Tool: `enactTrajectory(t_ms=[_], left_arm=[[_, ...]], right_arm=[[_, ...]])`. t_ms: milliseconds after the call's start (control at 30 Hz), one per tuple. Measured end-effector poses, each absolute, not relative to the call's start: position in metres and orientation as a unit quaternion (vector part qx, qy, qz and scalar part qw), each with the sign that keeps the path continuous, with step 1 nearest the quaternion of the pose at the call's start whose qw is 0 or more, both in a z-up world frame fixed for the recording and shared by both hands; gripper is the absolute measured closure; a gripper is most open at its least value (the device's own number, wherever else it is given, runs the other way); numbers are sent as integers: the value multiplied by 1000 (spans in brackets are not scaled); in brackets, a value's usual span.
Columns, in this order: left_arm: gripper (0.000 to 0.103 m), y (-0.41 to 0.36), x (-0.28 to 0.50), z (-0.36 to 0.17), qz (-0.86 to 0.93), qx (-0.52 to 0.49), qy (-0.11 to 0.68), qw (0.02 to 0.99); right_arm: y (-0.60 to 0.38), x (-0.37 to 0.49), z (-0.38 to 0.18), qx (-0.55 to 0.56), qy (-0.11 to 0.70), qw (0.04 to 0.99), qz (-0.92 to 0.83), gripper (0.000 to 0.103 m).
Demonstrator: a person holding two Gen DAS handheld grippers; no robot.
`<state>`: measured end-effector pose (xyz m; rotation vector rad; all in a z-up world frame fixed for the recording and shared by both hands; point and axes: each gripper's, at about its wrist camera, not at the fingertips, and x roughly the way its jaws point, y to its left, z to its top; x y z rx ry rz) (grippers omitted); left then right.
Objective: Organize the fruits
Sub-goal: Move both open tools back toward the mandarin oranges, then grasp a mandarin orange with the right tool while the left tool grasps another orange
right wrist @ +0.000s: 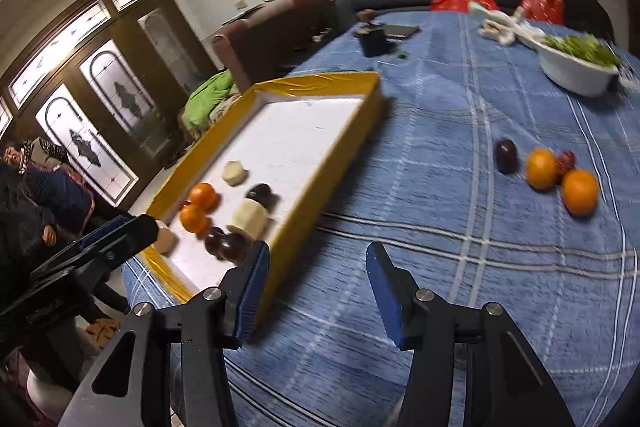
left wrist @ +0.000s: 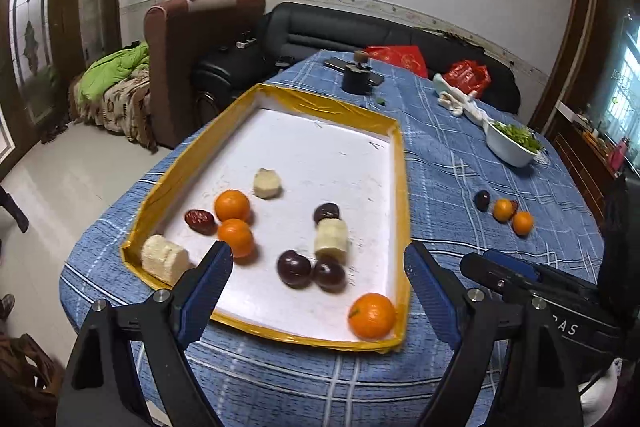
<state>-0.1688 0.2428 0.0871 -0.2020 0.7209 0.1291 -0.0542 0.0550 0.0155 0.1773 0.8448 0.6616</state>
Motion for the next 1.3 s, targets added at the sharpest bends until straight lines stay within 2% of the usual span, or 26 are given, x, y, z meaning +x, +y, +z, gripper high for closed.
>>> enactTrajectory(t_ms=[267,467,600,733,867,1033,1133,1267,1300], left_arm=[[16,230,-174,93,32,-119,353,928],[16,206,-175,104,23,-85,348,933],[16,203,-178,110,9,-92,338,937],[16,196,-165,93,-2,-101,363,926],[16,180,-155,81,-24,-101,387,916],[16,187,-157,94,4,-86,370,925],[16,196,-152,98,11,-90,367,926],[16,187,-133,93,-9,-103,376,921],[16,181,-127,91,-17,-103,381,919]], right_arm=[[32,-54,9,96,400,857,312,47],[2,-58,19,99,381,872,290,47],[-44,-49,29,111,367,891,243,47],[-105,-34,40,127,358,908,174,45],[-128,-5,40,120,378,908,135,44],[-102,29,14,107,414,891,155,44],[-82,39,-4,78,424,887,165,46],[-82,46,-22,70,436,882,163,63],[-83,46,-23,73,436,881,165,63]])
